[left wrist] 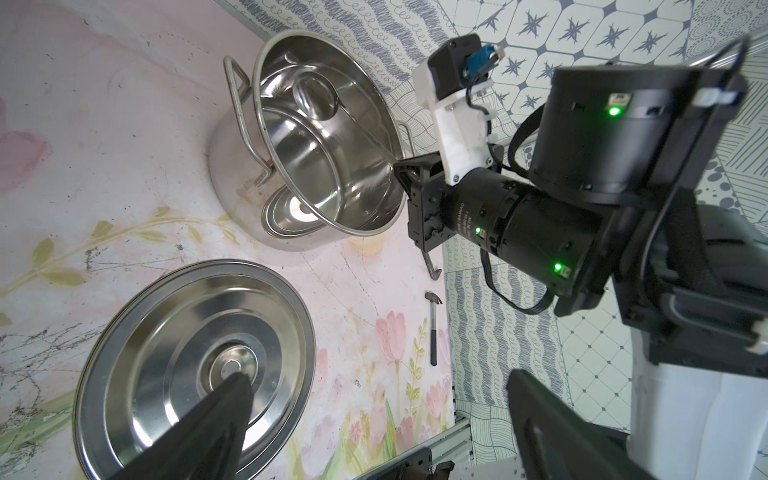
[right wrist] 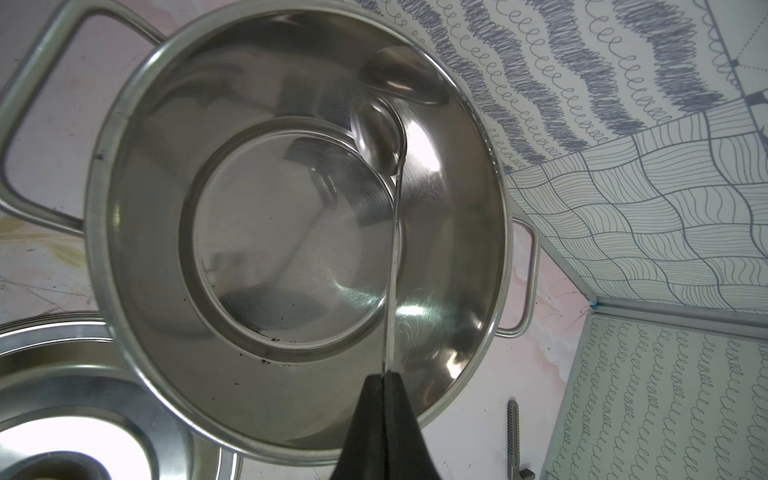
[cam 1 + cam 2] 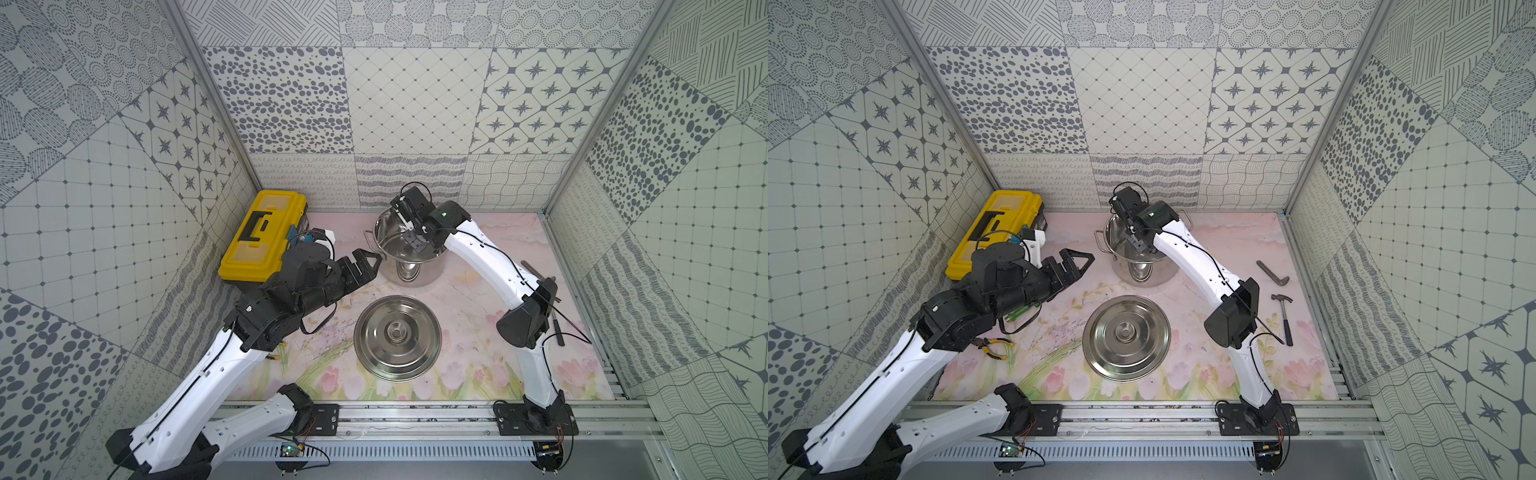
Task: Stir the soup with a spoon
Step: Stir the soup in the pan with a stick.
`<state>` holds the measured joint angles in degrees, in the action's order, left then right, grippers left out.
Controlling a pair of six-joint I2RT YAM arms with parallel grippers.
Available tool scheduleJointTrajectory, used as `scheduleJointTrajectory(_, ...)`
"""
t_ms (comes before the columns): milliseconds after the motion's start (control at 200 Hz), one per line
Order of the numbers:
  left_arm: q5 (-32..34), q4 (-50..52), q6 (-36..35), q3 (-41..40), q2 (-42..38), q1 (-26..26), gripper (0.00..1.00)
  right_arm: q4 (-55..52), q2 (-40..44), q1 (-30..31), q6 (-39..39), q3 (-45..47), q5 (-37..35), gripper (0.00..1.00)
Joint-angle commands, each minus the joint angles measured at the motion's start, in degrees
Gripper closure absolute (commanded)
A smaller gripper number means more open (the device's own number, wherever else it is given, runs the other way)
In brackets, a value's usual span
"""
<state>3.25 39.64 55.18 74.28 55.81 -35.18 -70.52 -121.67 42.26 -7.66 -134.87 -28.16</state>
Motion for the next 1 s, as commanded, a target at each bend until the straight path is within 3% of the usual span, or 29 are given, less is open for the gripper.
scheduleJointTrajectory(0, 0.8, -3.0, -2.8, 0.4, 0.5, -0.3, 0.01, 0.5, 0.9, -1.4, 1.0, 0.8, -1.2, 1.00)
scheduleJointTrajectory(270, 1.3, -8.2, -7.4, 2.7, 4.8, -0.3, 0.01, 0.6, 6.1, -3.8, 1.4, 9.1, -0.9, 1.00)
scheduleJointTrajectory(620, 3.2, -12.8, -10.5, 6.2, 9.9, 0.9, 0.01, 2.8, 15.0, -2.2, 2.7, 22.2, 0.4, 1.00)
scheduleJointTrajectory(990, 3.0, -13.7, -9.4, 6.7, 10.8, 1.1, 0.00, 2.8, 14.7, 1.9, 4.8, 24.6, 5.6, 1.00)
